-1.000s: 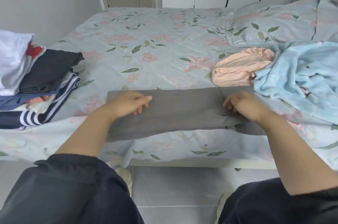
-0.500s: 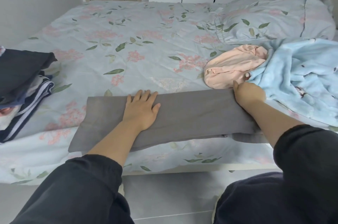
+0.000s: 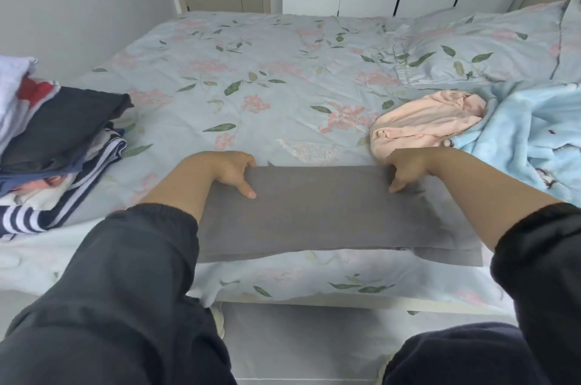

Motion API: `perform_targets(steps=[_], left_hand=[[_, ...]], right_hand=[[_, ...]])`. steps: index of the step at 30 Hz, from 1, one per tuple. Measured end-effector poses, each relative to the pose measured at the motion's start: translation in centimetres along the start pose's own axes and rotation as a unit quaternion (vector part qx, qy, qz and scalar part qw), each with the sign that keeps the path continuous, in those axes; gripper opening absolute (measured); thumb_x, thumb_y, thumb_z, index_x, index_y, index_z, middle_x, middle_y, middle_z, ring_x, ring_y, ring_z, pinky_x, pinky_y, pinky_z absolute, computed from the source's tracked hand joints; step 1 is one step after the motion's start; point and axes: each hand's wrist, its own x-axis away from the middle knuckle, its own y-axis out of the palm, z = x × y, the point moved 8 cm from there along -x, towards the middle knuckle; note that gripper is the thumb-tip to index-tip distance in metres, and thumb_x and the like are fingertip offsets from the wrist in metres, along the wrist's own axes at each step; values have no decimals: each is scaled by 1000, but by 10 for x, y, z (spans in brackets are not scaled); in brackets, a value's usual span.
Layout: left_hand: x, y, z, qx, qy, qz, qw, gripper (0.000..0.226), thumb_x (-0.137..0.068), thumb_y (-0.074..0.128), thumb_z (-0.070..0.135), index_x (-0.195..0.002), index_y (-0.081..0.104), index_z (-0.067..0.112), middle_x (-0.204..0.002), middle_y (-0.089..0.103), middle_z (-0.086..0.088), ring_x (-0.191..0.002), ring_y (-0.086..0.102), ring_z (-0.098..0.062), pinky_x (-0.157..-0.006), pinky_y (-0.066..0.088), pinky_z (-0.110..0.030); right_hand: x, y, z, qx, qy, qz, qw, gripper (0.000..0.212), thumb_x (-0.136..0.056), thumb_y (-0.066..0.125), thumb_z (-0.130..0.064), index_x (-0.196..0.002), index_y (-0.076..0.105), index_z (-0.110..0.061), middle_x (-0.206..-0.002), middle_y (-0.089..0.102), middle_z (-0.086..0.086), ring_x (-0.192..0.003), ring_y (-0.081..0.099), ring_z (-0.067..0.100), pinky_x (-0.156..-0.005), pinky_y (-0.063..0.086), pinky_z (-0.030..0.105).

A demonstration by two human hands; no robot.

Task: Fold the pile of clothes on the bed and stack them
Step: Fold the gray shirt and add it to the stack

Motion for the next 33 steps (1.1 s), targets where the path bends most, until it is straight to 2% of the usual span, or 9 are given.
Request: perform_targets(steps=[4,10,15,19,22,24,27,30,33], left_hand=[[16,-21,1,-68,-15,-29,997,22,-71,83,20,-85,67,24,-91,66,6,-82,62,-14,-69,49,-26],[72,-130,13,-107,19,308,945,20,-74,76,17,-92,66,19,-90,62,-3,-86,56,-26,-69,44,-31],[114,-141,33,-203,83,470,855,17,-77,58,1,-91,56,10,-89,58,-11,-80,53,-31,-59,35,-32],[95,-67,24,-311,52,366,876,34,-79,58,1,-110,51,10,-101,58,-10,-93,56,-30,-58,34,-34],[70,24,7,-268,6,131,954,41,-89,52,11,-128,41,12,-117,56,-12,-103,56,-29,-77,46,-37],[68,41,-2,-177,-33,78,980,38,-86,54,13,-122,44,10,-120,55,-13,-102,55,-28,-80,45,-32],[63,19,-5,-46,-81,150,984,27,-90,43,7,-112,59,4,-119,60,-15,-105,56,-29,-83,43,-31],[63,15,-11,9,-146,267,952,31,-97,36,16,-112,62,11,-119,62,-15,-109,57,-33,-88,47,-38],[54,22,7,-29,-82,360,929,27,-94,43,18,-115,59,13,-119,58,-12,-112,50,-31,-87,45,-38]], right_hand=[[9,-25,-4,24,5,52,998,40,-75,78,-20,-107,63,-1,-96,54,6,-88,48,20,-71,33,22],[75,-143,-12,7,-30,356,934,24,-75,68,-10,-70,45,-14,-85,57,14,-79,50,28,-65,38,32],[128,-163,-21,61,-69,525,846,21,-67,59,10,-84,53,-3,-83,51,17,-85,51,35,-60,32,34],[135,-91,-35,130,-130,537,824,29,-52,67,16,-75,56,2,-73,52,23,-70,54,39,-55,37,39],[95,12,-24,129,-93,351,923,25,-71,61,-6,-96,58,-6,-98,54,14,-96,53,34,-74,38,37],[85,53,-5,-36,-52,305,950,25,-73,55,-3,-98,60,-5,-102,56,12,-102,50,32,-80,38,33],[85,54,17,-297,7,356,886,31,-70,48,14,-89,68,0,-98,65,18,-101,57,36,-84,40,30],[87,37,34,-321,84,425,842,19,-83,46,-1,-83,64,-6,-100,59,19,-96,58,38,-78,41,35],[78,25,56,-286,174,442,832,28,-90,45,-11,-109,56,5,-119,48,26,-107,50,42,-90,39,43]])
